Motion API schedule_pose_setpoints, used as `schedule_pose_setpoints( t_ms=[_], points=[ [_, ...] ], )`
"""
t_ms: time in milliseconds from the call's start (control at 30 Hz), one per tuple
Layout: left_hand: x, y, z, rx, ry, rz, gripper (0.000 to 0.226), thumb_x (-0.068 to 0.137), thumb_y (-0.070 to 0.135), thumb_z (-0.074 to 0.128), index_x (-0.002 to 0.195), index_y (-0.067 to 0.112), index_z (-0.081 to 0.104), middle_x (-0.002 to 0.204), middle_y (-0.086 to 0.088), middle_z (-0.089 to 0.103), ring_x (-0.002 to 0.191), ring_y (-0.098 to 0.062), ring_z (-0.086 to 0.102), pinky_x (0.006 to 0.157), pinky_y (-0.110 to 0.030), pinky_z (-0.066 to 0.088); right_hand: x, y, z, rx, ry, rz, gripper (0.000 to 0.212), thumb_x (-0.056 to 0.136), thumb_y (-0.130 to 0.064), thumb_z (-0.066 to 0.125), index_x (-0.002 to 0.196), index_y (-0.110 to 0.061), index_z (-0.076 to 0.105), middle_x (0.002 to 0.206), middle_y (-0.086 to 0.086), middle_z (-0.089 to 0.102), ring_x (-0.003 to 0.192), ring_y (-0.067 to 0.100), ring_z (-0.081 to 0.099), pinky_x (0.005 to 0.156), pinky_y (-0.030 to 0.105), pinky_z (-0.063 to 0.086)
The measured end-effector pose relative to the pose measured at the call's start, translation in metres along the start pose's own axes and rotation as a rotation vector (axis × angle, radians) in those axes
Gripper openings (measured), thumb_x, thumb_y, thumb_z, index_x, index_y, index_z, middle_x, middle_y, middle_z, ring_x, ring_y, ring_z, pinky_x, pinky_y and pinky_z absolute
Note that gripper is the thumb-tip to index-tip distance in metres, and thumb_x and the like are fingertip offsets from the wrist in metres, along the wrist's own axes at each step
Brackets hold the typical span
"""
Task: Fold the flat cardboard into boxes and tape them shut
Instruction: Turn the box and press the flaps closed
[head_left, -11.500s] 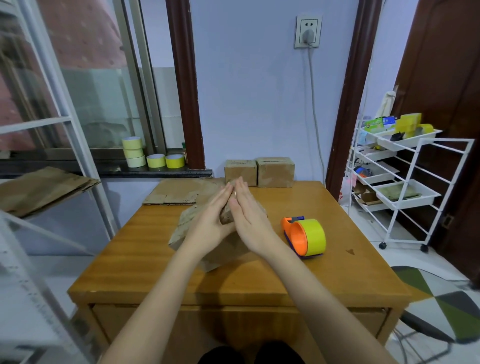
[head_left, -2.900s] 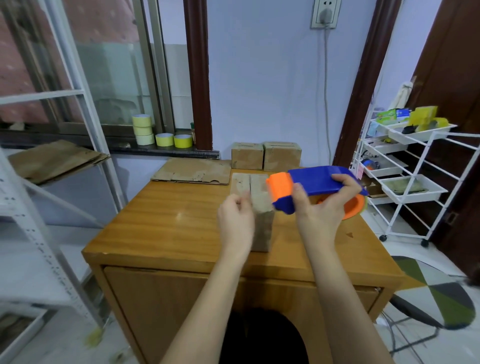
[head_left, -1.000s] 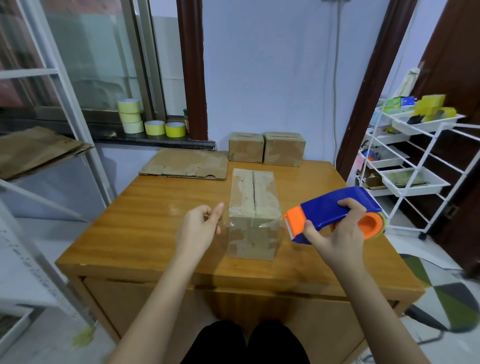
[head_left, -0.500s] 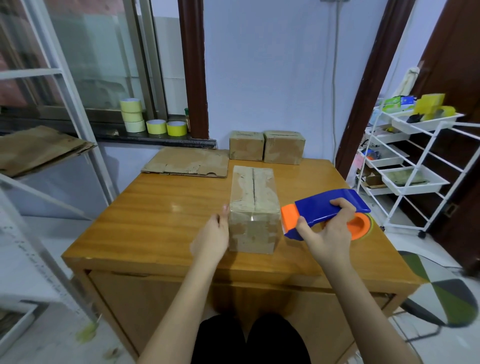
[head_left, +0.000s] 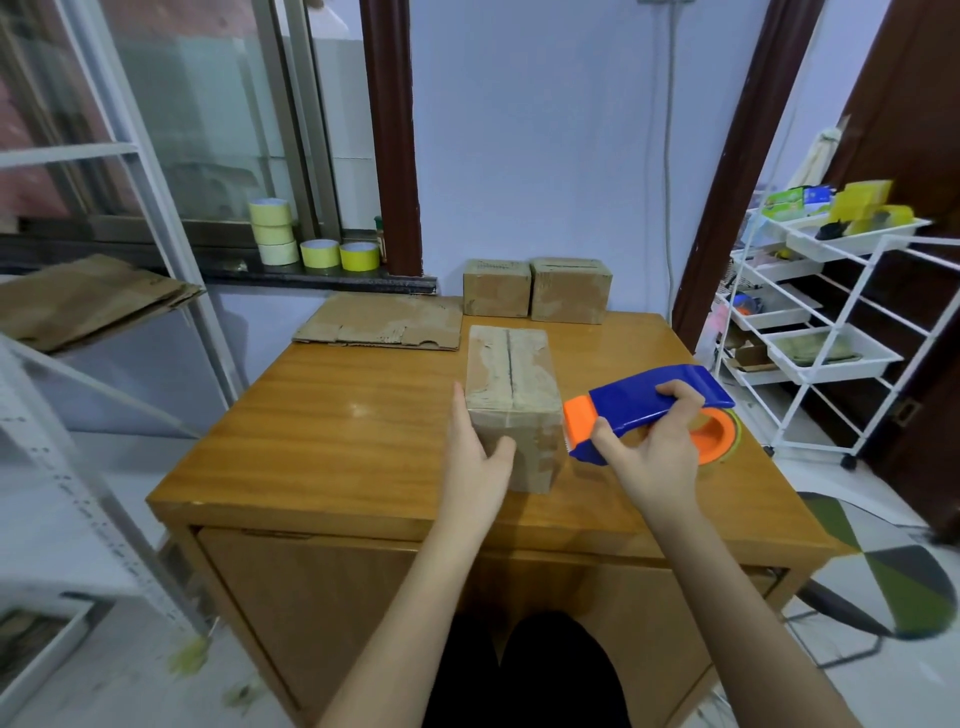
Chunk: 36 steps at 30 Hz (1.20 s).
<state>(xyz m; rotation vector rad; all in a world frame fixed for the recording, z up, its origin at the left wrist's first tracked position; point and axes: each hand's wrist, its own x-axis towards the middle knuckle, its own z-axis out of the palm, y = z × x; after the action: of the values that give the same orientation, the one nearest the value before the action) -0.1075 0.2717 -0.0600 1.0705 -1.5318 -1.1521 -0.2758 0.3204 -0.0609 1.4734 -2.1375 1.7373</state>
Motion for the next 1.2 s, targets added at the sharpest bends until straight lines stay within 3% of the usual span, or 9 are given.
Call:
schedule_pose_setpoints(
  t_ms=[100,200,300,567,700,767,867,1100,1200],
  points=[
    [0.004,0.002,-0.010,0.320,0.018,0.082,0.082,0.089,0.014,0.062,0.153,0.020,0.010,0.153,0.000,0.032,0.139,-0.018,0.033,0.111,-0.039,0.036,0.000,-0.003,-0.002,-0.008,-0.011,0.007,0.062,0.077,-0.020,0.075,0.120,-0.011,0.031,0.082,-0.014,0.049,0.076,0.020,0.058,0.070,0.034,0.045],
    [0.006,0.008,-0.024,0.931,0.088,0.450,0.074,0.091,0.024,0.058,0.152,0.011,0.017,0.159,-0.007,0.014,0.147,-0.021,0.012,0.119,-0.035,0.009,0.000,-0.007,-0.005,-0.030,-0.028,0.013,0.062,0.078,-0.021,0.074,0.121,-0.011,0.031,0.081,-0.014,0.049,0.076,0.020,0.058,0.071,0.034,0.045],
    [0.011,0.016,-0.030,1.211,-0.079,0.686,0.061,0.100,0.021,0.045,0.151,0.009,0.016,0.158,-0.009,0.016,0.147,-0.018,0.014,0.112,-0.027,-0.005,0.001,-0.008,-0.006,-0.033,-0.044,0.023,0.061,0.078,-0.022,0.074,0.121,-0.013,0.030,0.081,-0.013,0.050,0.078,0.021,0.059,0.073,0.037,0.048],
    [0.012,0.024,-0.032,1.371,-0.181,0.685,0.069,0.096,0.022,0.050,0.152,0.009,0.011,0.159,-0.009,0.016,0.146,-0.018,0.016,0.118,-0.029,0.006,-0.002,-0.007,-0.004,-0.014,-0.042,0.059,0.062,0.079,-0.022,0.073,0.122,-0.013,0.030,0.084,-0.008,0.052,0.080,0.020,0.058,0.073,0.033,0.044],
    [0.022,0.043,-0.031,1.407,-0.149,0.743,0.051,0.090,0.029,0.055,0.135,0.010,0.042,0.138,-0.007,0.049,0.127,-0.021,0.042,0.113,-0.031,0.020,0.000,-0.008,-0.005,-0.032,-0.050,0.044,0.061,0.079,-0.023,0.072,0.122,-0.012,0.030,0.091,0.001,0.057,0.079,0.020,0.058,0.068,0.029,0.038],
    [0.021,0.046,-0.023,1.329,-0.172,0.768,0.057,0.091,0.035,0.057,0.138,0.009,0.039,0.142,-0.009,0.044,0.131,-0.022,0.038,0.113,-0.029,0.020,0.001,-0.010,-0.005,-0.044,-0.059,0.023,0.061,0.079,-0.024,0.072,0.122,-0.011,0.031,0.091,0.002,0.057,0.076,0.018,0.056,0.066,0.028,0.036],
    [0.014,0.036,-0.008,1.265,-0.271,0.827,0.070,0.098,0.034,0.047,0.152,0.009,0.011,0.160,-0.008,0.012,0.147,-0.019,0.011,0.116,-0.027,0.002,0.001,-0.010,-0.005,-0.045,-0.057,0.021,0.061,0.080,-0.023,0.073,0.123,-0.011,0.031,0.091,0.001,0.055,0.073,0.014,0.055,0.062,0.026,0.036],
    [0.019,0.022,-0.001,1.100,-0.157,0.820,0.049,0.103,0.027,0.039,0.149,0.014,0.029,0.155,-0.004,0.030,0.142,-0.014,0.028,0.115,-0.027,0.018,0.001,-0.008,-0.004,-0.048,-0.057,0.047,0.062,0.080,-0.025,0.073,0.123,-0.014,0.030,0.092,0.000,0.055,0.074,0.011,0.055,0.061,0.016,0.035],
    [0.019,0.022,0.001,1.079,-0.154,0.807,0.049,0.101,0.029,0.043,0.147,0.014,0.034,0.152,-0.004,0.036,0.140,-0.014,0.033,0.114,-0.028,0.024,-0.001,-0.008,-0.003,-0.037,-0.055,0.051,0.061,0.080,-0.026,0.072,0.122,-0.014,0.030,0.090,0.002,0.058,0.076,0.015,0.057,0.061,0.022,0.036]
  ],
)
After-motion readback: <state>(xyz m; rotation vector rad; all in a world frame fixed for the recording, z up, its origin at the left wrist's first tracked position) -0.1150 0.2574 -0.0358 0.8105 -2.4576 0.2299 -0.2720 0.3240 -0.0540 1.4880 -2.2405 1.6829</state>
